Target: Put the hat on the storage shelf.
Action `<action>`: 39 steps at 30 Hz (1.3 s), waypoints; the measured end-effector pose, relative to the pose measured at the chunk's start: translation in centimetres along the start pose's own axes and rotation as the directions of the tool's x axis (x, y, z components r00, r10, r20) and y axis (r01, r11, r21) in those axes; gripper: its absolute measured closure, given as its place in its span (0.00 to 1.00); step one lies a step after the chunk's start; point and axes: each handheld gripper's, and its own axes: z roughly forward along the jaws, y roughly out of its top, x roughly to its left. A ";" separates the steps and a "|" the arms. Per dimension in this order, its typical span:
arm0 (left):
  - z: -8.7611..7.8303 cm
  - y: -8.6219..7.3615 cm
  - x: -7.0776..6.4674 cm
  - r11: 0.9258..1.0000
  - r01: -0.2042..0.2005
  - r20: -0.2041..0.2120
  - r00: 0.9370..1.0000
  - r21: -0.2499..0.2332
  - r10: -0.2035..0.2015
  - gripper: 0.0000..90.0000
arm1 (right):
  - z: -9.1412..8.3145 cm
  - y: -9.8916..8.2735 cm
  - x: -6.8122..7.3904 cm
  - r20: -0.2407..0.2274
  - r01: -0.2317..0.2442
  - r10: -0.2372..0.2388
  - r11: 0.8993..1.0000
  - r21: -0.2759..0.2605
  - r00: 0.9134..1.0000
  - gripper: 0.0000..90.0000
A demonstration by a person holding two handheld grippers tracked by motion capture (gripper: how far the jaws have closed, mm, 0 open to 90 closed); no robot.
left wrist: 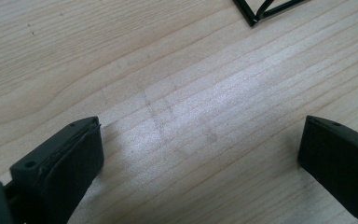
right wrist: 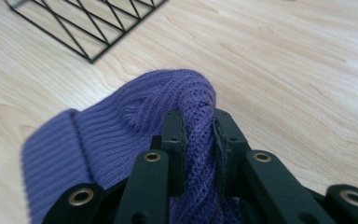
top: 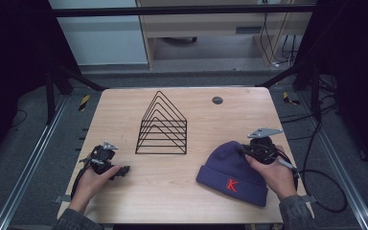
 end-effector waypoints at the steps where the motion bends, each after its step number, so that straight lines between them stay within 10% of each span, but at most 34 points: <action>1: 0.0 0.0 0.0 1.000 0.000 0.000 1.000 0.000 0.000 0.00 | -0.4 0.0 0.3 0.000 0.002 -0.002 1.000 -0.003 1.000 0.86; 20: -0.2 0.1 0.1 1.000 -0.004 0.018 1.000 -0.022 0.005 0.04 | -4.5 2.6 4.1 -0.070 0.097 -0.108 0.984 -0.148 0.992 0.86; 39: -2.9 0.9 -0.2 0.982 0.008 0.052 0.999 -0.189 0.001 0.08 | -6.5 9.8 4.2 -0.055 0.124 -0.141 0.963 -0.240 0.988 0.86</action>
